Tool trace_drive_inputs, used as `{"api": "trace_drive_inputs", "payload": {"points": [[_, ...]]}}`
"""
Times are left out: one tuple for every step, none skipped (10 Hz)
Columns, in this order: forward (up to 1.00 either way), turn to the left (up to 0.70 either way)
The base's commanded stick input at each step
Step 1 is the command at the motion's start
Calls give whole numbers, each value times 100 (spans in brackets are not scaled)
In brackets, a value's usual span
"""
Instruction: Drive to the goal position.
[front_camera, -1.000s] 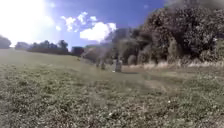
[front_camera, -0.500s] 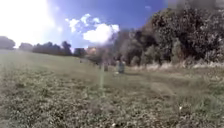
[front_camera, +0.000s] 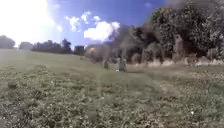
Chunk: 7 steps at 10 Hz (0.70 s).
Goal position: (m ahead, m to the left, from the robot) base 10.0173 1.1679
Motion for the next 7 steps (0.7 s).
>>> {"api": "trace_drive_inputs", "payload": {"points": [[50,-34],[50,-14],[50,0],[50,0],[50,0],[50,0],[50,0]]}}
